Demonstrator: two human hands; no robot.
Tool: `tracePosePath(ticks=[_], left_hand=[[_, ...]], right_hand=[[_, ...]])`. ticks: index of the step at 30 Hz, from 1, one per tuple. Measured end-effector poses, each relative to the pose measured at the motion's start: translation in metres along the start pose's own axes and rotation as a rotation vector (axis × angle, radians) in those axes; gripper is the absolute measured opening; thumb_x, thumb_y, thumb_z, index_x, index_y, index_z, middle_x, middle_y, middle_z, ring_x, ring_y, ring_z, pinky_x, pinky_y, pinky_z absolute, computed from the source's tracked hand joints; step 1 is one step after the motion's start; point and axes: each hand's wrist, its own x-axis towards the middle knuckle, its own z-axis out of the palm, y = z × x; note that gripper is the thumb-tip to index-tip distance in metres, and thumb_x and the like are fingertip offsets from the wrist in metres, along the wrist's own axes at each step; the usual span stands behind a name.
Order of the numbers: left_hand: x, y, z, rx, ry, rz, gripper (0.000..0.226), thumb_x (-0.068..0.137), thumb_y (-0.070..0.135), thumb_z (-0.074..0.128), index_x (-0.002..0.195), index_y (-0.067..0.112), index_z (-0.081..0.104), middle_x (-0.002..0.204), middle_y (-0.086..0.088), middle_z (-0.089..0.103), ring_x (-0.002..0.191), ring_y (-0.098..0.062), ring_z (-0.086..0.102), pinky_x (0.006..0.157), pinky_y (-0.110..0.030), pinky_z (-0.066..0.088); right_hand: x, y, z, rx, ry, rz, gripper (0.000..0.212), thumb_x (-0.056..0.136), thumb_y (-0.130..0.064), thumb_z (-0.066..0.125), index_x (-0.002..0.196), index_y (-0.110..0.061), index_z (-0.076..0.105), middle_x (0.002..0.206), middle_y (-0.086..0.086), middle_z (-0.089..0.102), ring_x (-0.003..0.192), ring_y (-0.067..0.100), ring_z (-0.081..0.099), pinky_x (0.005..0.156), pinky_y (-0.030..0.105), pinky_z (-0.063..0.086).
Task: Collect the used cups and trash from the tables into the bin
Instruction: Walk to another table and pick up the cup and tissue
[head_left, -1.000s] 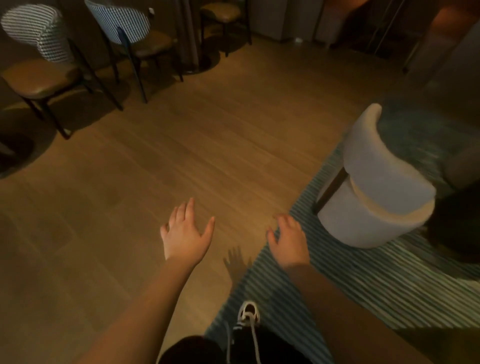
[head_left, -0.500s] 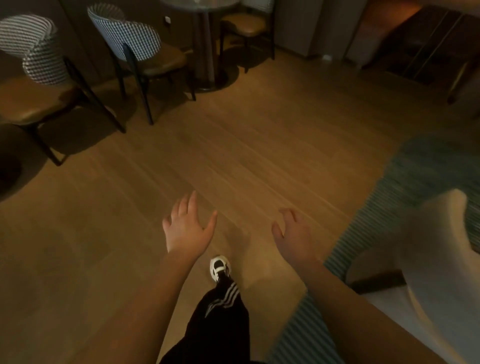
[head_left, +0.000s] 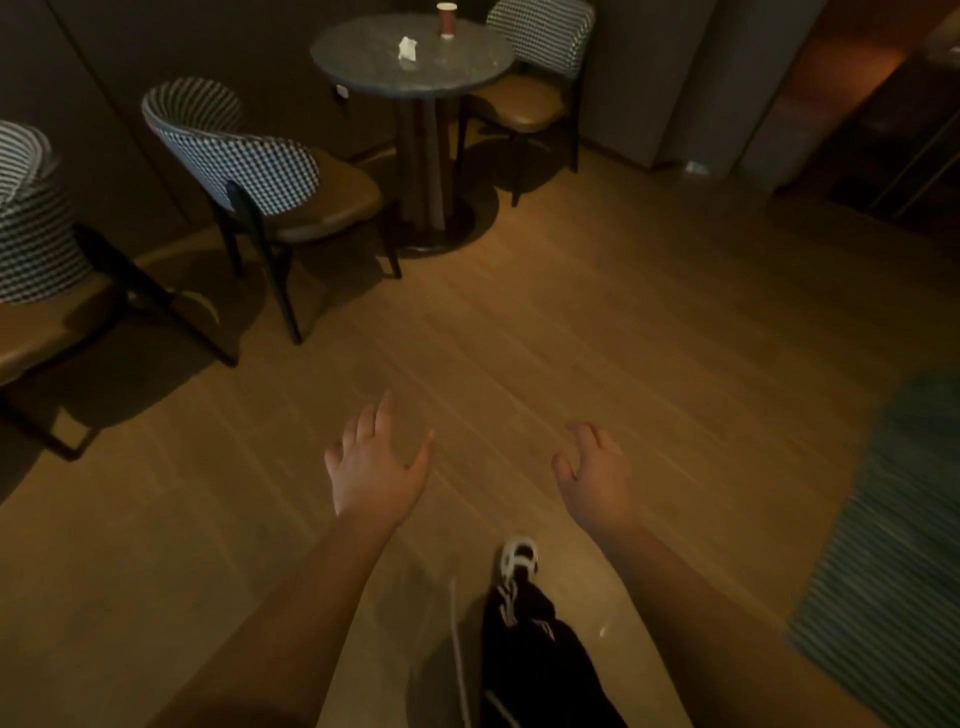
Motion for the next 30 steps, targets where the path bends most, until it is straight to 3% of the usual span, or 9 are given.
tracePosePath(ticks=[12,17,23,30], left_hand=[[0.461,0.065,0.052,0.021,0.043,-0.074,0.080,0.082,0.072,0.026,0.147,0.025,0.020,0.151,-0.002,0.032,0.136,-0.023,0.031,0.104,-0.053,0.026],[0.609,0.081,0.033,-0.033,0.101,-0.059,0.077,0.083,0.072,0.029,0.146,0.029,0.017,0.151,0.001,0.032,0.138,-0.019,0.028,0.105,-0.054,0.026],[0.791,0.088,0.033,-0.047,0.151,-0.079,0.074,0.087,0.063,0.038,0.147,0.022,0.022,0.151,0.000,0.031,0.138,-0.018,0.026,0.106,-0.052,0.025],[1.046,0.071,0.053,-0.081,0.134,-0.053,0.074,0.089,0.062,0.038,0.148,0.023,0.017,0.152,-0.002,0.029,0.140,-0.017,0.024,0.108,-0.049,0.025]], right_hand=[[0.485,-0.057,0.006,-0.006,0.003,-0.135,0.042,0.094,-0.031,0.048,0.134,-0.018,0.047,0.135,0.004,0.048,0.121,0.024,0.045,0.099,0.036,0.037],[0.642,-0.102,-0.005,0.003,0.026,-0.148,0.041,0.095,-0.037,0.046,0.132,-0.021,0.047,0.134,0.002,0.049,0.123,0.021,0.045,0.100,0.037,0.037],[0.821,-0.151,0.014,0.048,0.060,-0.200,0.038,0.093,-0.037,0.048,0.128,-0.023,0.048,0.128,0.000,0.052,0.117,0.021,0.048,0.094,0.039,0.043],[1.063,-0.232,0.036,0.023,0.053,-0.249,0.041,0.094,-0.038,0.049,0.132,-0.024,0.047,0.132,-0.002,0.050,0.123,0.017,0.046,0.100,0.039,0.042]])
